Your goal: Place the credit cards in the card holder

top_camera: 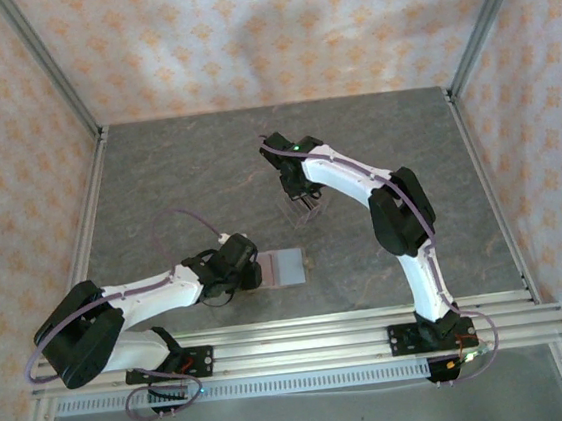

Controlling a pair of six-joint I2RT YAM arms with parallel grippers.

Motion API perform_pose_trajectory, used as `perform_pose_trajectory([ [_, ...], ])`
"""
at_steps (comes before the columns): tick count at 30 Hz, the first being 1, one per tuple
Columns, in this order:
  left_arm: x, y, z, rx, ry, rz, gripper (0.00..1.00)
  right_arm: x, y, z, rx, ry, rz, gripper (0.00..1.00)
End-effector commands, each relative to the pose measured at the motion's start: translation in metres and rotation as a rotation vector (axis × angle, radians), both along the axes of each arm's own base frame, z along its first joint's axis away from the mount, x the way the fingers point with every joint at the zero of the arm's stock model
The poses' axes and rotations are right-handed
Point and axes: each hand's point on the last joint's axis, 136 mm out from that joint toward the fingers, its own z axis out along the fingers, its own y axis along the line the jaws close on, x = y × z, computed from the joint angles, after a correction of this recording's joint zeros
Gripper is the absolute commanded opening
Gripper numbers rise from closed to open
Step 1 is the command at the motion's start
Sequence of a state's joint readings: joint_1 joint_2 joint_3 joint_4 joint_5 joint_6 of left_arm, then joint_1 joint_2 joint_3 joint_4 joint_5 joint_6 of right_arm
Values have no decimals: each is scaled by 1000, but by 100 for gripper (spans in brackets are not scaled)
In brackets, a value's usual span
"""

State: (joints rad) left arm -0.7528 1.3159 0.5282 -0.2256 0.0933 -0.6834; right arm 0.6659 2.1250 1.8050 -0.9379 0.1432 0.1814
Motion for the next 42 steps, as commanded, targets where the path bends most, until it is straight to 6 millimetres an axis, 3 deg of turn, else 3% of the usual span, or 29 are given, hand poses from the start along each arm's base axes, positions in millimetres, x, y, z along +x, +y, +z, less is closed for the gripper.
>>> perform_pose_trajectory([
  [1,-5,12,-10,49,12,27,35,-2,-13,5,-57,6,-3,18],
  [5,-5,13,-10,50,13,27,35,-3,-12,5,-54,9,1,14],
  [12,-6,13,-11,53,14,28,35,-8,-1,7,18,36,19,25],
  [23,-5,13,-11,51,14,26,35,-7,1,14,89,40,7,29],
  [42,-4,11,-10,53,17,21,35,-2,-7,12,87,40,-17,19],
])
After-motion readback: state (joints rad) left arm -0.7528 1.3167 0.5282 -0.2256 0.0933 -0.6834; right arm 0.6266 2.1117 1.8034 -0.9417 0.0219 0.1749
